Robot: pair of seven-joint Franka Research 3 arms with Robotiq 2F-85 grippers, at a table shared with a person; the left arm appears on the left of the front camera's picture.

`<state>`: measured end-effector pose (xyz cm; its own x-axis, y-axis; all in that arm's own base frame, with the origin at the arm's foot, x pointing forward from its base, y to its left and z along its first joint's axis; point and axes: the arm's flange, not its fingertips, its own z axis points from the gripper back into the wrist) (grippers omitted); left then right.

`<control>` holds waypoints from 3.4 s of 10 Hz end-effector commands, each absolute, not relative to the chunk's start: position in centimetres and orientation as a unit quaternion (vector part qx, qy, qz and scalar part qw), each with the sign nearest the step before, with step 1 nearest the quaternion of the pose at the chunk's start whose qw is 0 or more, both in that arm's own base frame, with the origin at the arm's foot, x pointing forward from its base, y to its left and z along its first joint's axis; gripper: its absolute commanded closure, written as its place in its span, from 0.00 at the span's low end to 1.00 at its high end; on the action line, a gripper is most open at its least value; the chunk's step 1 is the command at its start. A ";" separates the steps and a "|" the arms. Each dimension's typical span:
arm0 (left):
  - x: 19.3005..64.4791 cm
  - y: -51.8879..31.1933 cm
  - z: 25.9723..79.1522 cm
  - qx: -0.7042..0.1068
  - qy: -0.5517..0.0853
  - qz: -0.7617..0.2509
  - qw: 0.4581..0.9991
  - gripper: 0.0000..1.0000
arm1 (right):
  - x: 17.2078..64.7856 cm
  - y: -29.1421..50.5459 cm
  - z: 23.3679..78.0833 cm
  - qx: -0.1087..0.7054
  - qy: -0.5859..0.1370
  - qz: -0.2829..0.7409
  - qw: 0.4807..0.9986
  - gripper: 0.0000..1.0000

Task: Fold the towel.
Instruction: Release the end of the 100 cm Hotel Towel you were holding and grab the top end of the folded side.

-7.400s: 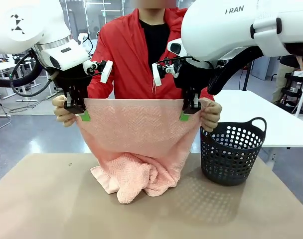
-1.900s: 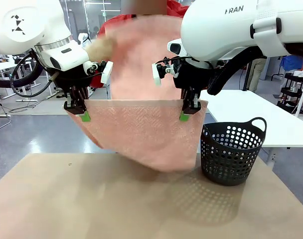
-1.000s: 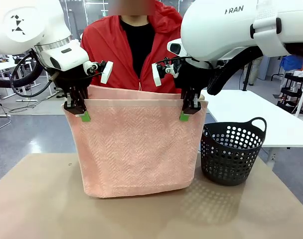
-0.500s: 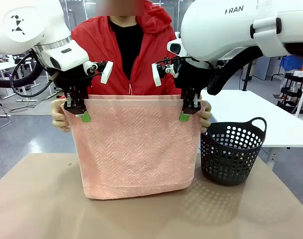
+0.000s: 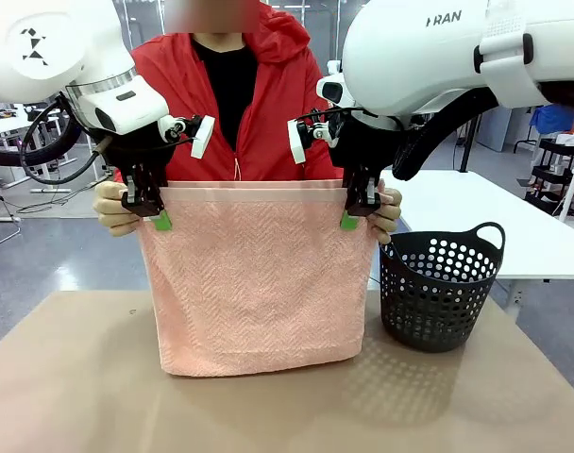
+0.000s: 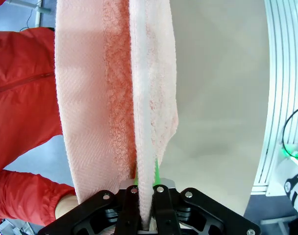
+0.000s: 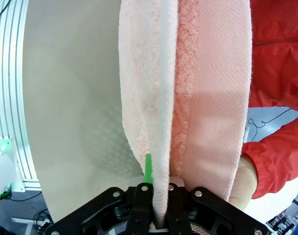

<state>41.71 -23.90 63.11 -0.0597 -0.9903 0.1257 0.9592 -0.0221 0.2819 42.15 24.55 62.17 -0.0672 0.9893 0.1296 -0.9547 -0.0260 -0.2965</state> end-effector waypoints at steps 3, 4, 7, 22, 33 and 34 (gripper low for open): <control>41.8 -23.9 63.2 0.053 -0.148 -0.712 0.684 1.00 | 42.2 24.5 62.2 -0.058 -0.154 0.714 0.681 1.00; 41.8 -23.9 63.2 0.053 -0.148 -0.712 0.684 1.00 | 42.2 24.5 62.2 -0.058 -0.154 0.714 0.681 1.00; 41.6 -23.7 63.3 0.059 -0.154 -0.717 0.677 0.49 | 42.0 24.4 62.2 -0.063 -0.162 0.712 0.680 0.67; 39.5 -24.0 68.6 0.142 -0.255 -0.693 0.659 0.00 | 40.2 24.6 67.7 -0.126 -0.257 0.706 0.647 0.00; 44.2 -23.5 65.7 0.072 -0.176 -0.707 0.682 1.00 | 45.3 25.7 65.4 -0.079 -0.179 0.708 0.678 1.00; 44.1 -23.6 65.7 0.073 -0.177 -0.707 0.681 0.95 | 45.4 25.6 65.3 -0.079 -0.179 0.708 0.679 0.87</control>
